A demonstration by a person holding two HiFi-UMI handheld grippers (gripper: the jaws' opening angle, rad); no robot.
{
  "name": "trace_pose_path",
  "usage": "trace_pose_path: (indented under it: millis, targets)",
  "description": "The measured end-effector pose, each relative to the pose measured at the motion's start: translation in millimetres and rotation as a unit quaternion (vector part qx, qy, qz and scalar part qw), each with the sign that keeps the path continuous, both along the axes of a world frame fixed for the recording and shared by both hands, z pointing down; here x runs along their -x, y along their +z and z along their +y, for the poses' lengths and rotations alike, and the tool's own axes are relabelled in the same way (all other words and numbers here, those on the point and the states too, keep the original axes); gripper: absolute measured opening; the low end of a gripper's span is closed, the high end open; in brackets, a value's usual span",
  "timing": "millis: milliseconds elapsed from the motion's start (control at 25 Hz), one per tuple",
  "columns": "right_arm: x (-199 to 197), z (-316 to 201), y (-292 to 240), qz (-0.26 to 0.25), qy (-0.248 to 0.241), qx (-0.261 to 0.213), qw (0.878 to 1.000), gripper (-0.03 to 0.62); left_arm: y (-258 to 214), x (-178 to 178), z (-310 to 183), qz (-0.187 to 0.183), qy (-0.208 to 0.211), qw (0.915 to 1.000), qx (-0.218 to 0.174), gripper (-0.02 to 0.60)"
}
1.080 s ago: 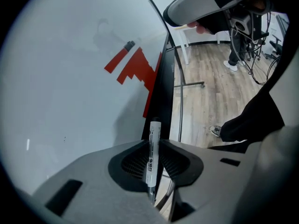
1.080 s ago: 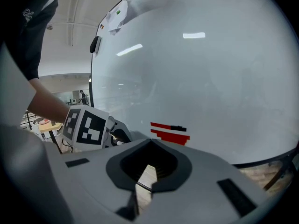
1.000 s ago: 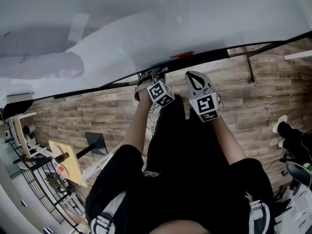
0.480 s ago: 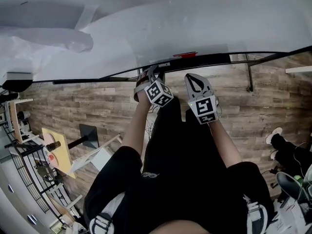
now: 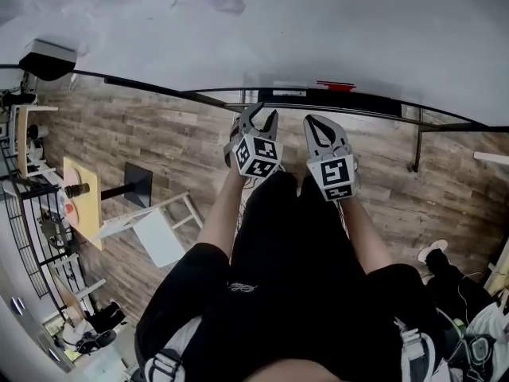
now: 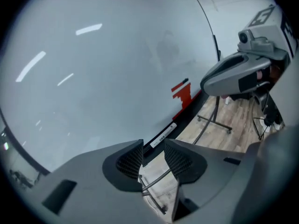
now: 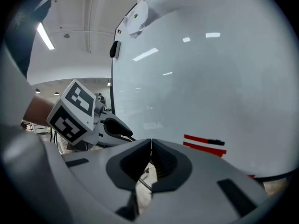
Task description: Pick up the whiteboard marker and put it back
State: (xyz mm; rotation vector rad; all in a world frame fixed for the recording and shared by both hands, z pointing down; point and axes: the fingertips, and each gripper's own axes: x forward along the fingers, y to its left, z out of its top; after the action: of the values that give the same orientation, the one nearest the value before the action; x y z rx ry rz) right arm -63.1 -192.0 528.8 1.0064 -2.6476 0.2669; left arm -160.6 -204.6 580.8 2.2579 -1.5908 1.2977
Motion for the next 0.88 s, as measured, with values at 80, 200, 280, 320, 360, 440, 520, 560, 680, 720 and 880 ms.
trace_pose_path:
  millis: [80,200,280,320,360,440,520,560,680,720,880]
  targets:
    - [15,1,-9,-0.008,-0.011,-0.008,1.0,0.003,-11,12,4,0.022,-0.023,0.9993,-0.018,0.131]
    - [38,4,-21,-0.014,-0.025,-0.021,0.999,0.003,-34,29,15,0.057,-0.058,0.9948,-0.062,0.061]
    - [52,9,-29,-0.014,-0.034,-0.03,0.999,0.003,-48,38,23,0.089,-0.081,0.9887,-0.09,0.034]
    - [58,11,-33,-0.015,-0.038,-0.034,0.999,0.003,-54,43,27,0.104,-0.091,0.9852,-0.101,0.028]
    - [65,14,-39,-0.018,-0.04,-0.039,0.998,0.003,-60,48,31,0.116,-0.101,0.9819,-0.111,0.024]
    - [79,20,-49,-0.024,-0.044,-0.046,0.998,0.003,-72,61,41,0.135,-0.119,0.9753,-0.127,0.016]
    - [93,28,-59,-0.031,-0.048,-0.05,0.997,0.003,-84,74,52,0.155,-0.139,0.968,-0.14,0.01]
    - [100,32,-63,-0.034,-0.05,-0.051,0.997,0.003,-90,79,58,0.166,-0.147,0.9643,-0.145,0.008]
    - [117,43,-73,-0.039,-0.054,-0.062,0.996,0.003,-103,90,76,0.192,-0.163,0.9544,-0.16,0.006]
    - [121,46,-77,-0.039,-0.055,-0.067,0.995,0.003,-107,94,82,0.198,-0.169,0.9511,-0.166,0.006]
    - [128,59,-87,-0.05,-0.047,-0.076,0.995,0.003,-121,102,103,0.225,-0.188,0.9384,-0.183,0.006]
